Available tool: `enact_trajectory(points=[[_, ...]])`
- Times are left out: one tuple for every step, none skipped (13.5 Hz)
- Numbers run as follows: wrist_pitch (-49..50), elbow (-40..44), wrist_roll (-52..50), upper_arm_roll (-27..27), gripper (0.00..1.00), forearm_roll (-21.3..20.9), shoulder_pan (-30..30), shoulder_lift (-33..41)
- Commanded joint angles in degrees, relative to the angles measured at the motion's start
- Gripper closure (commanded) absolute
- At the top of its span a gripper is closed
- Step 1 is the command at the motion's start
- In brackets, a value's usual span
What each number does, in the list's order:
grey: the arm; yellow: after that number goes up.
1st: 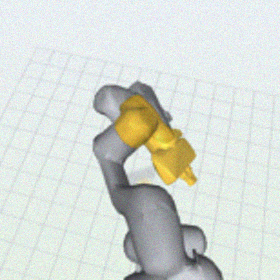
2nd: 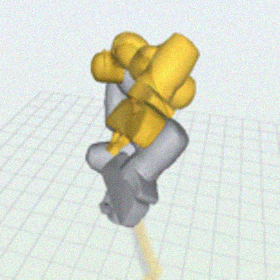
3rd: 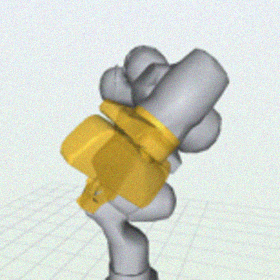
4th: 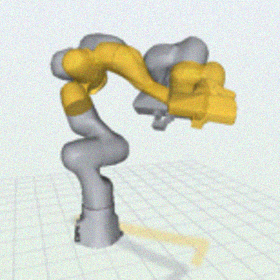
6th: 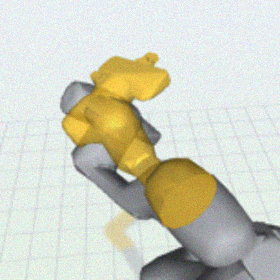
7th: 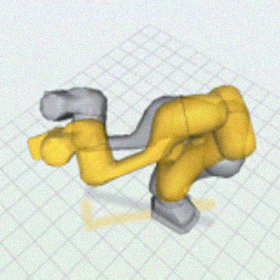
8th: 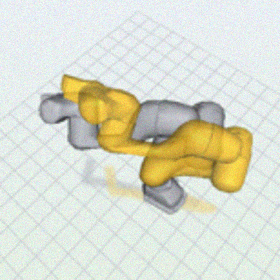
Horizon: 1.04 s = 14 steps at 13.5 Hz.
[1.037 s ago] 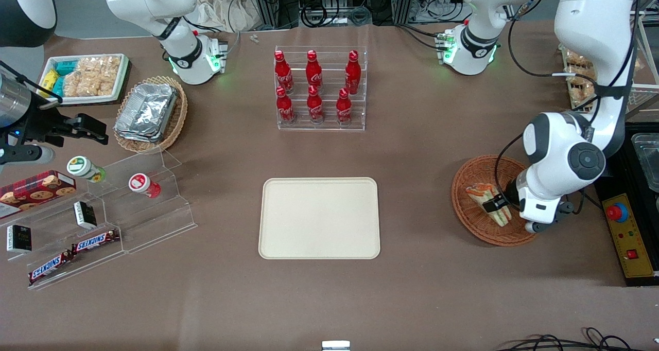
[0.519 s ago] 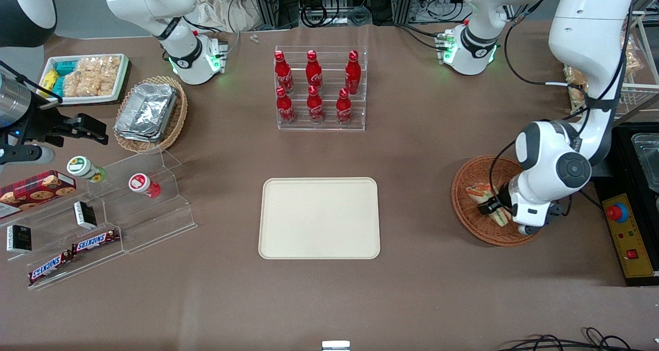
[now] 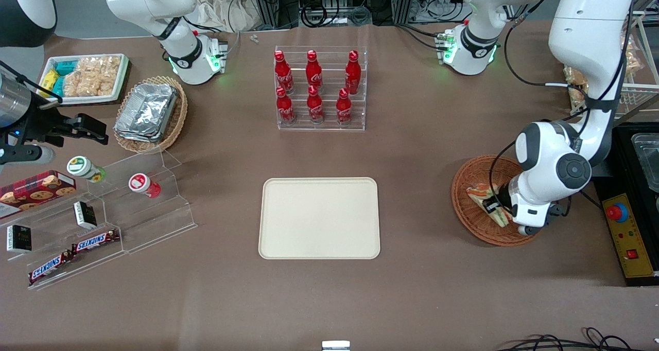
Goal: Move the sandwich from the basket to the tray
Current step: 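Lower the left gripper and close it on the wrapped sandwich, then lift the sandwich and carry it with the left gripper to the tray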
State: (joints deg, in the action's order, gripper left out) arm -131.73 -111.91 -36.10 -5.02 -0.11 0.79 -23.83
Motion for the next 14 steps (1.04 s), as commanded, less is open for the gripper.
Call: enact_trajectory(points=[[9.87,4.05,-0.99,-1.39,0.96,-0.5,-0.18,4.22],[14.52,6.59,-0.99,-1.74,0.96,-0.42,-0.18,4.93],[19.01,9.05,-0.9,-1.92,0.96,-0.33,-0.18,5.54],[22.79,12.12,-0.82,-2.62,0.96,0.02,-0.09,5.9],[26.57,15.81,-0.73,-3.24,0.96,0.28,0.0,5.9],[31.66,20.46,-0.38,-4.03,0.96,0.37,0.0,5.82],[36.67,25.46,-0.2,-4.47,0.96,0.46,0.0,5.55],[40.55,30.04,0.06,-4.91,0.96,0.99,0.0,5.46],[42.5,33.13,0.15,-5.43,0.96,1.16,0.0,5.55],[42.78,34.73,0.5,-5.7,0.96,1.17,0.0,5.81],[42.78,35.53,1.81,-6.05,0.96,0.99,-0.09,5.81],[42.52,36.4,3.39,-6.66,0.96,1.08,-0.18,5.81],[41.82,36.41,5.14,-8.24,0.95,1.08,-0.18,5.73],[40.86,36.41,6.29,-9.99,0.95,1.08,-0.18,5.47]])
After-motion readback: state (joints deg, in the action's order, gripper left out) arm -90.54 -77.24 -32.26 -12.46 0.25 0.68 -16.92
